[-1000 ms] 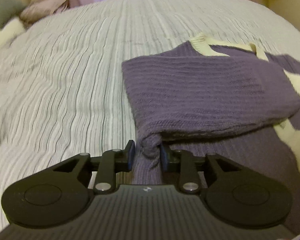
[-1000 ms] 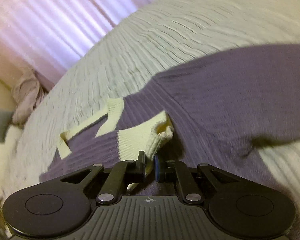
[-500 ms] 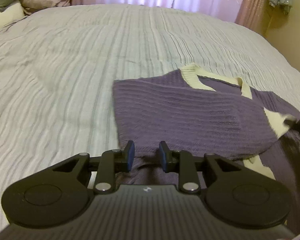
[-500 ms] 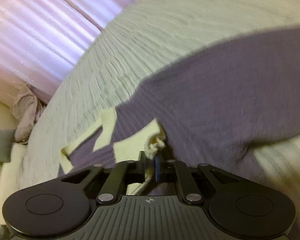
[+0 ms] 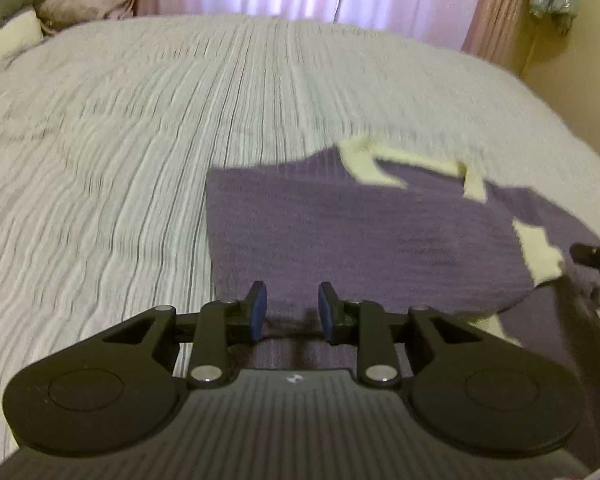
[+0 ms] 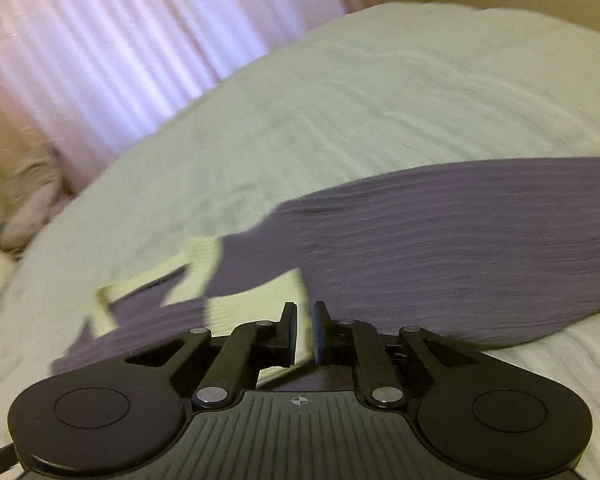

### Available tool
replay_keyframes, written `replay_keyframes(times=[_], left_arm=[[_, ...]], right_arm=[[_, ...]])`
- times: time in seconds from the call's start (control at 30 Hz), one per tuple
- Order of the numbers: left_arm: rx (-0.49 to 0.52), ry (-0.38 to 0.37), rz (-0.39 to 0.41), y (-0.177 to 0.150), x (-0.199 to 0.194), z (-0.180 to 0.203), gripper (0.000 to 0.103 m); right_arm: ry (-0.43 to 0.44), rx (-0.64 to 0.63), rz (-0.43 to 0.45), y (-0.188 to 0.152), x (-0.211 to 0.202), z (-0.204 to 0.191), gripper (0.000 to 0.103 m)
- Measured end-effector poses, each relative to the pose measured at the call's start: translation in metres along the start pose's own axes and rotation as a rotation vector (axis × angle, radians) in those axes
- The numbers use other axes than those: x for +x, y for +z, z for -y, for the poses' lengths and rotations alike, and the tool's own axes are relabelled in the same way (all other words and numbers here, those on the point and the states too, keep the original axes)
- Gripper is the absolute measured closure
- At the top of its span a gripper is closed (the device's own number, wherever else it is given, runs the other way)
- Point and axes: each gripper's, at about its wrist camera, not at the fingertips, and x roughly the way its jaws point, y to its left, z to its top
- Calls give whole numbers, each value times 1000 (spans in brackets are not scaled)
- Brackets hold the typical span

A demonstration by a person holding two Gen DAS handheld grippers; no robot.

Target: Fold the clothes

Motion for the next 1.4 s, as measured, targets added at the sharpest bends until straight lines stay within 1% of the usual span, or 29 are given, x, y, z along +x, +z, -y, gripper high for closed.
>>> replay_keyframes(times=[0.1,0.17,0.2,0.3,0.33,0.37,0.4,0.43,0.47,0.53,0.57,0.67,0.7,0.73,0.77,0.83,0.87,0.9,0.97,1.03,1.07,1.1,1.13,1.17,1.2,1.23,1.27,1.3,1.4], left_arm=[[-12,27,-88,-6,22,-1,81],[-27,41,-118,-8,27,1,81],[-31,44,-114,-8,26,2,82],[-50,28,-88,-6,12,6,82],[-60,22,-83,-5,6,8,82],[-70,16,-78,-4,1,9,81],[-86,9,-74,-3,-1,10,81],[-101,2,-71,-2,-3,10,81],[-117,-4,-68,-1,-5,11,81],[-148,-18,-61,2,-9,13,80],[-163,-24,-58,3,-11,13,80],[-210,-44,-47,6,-16,16,80],[-225,-51,-44,8,-18,16,80],[-241,-58,-40,9,-20,17,80],[-256,-64,-37,10,-22,18,80],[-276,-74,-37,9,-24,20,79],[-282,-74,-39,8,-25,21,79],[-287,-73,-42,7,-27,23,79],[-297,-71,-48,3,-30,25,79],[-309,-67,-56,-1,-33,26,79],[-319,-66,-60,-3,-34,26,79],[-329,-66,-61,-5,-36,26,79],[-339,-66,-62,-7,-37,25,79],[-346,-65,-62,-9,-39,25,79],[-352,-61,-62,-10,-40,23,78],[-363,-58,-62,-12,-42,21,78],[-374,-54,-62,-15,-44,18,78],[-386,-50,-61,-17,-46,15,78],[-430,-42,-60,-22,-52,4,78]], right_arm=[[-2,-20,-89,-5,20,2,91],[-5,-33,-148,-9,34,4,91],[9,-12,-143,-8,32,7,91],[37,63,-127,-2,12,19,90],[41,104,-114,-2,1,27,78],[46,146,-101,-2,-10,36,42],[41,196,-78,-1,-22,49,25],[35,246,-55,0,-34,63,20],[29,296,-32,1,-47,76,20],[28,429,-7,2,-69,116,20],[20,516,19,1,-80,140,20],[-35,743,117,-1,-108,204,21],[-53,791,154,-3,-117,224,22],[-80,823,187,-3,-125,242,28],[-106,844,203,-2,-131,257,31],[-120,868,228,0,-136,280,34],[-117,876,237,1,-137,289,37],[-110,883,238,3,-136,296,38],[-93,879,230,9,-131,305,38],[-94,843,217,14,-122,306,39],[-101,823,213,17,-118,307,48],[-113,799,205,22,-114,307,53],[-125,783,193,25,-108,306,65],[-136,769,182,27,-102,305,69],[-148,754,170,30,-96,304,71],[-174,733,154,35,-92,301,78],[-231,676,132,42,-90,291,89],[-290,616,110,50,-88,280,91],[-407,244,132,73,-88,210,94]])
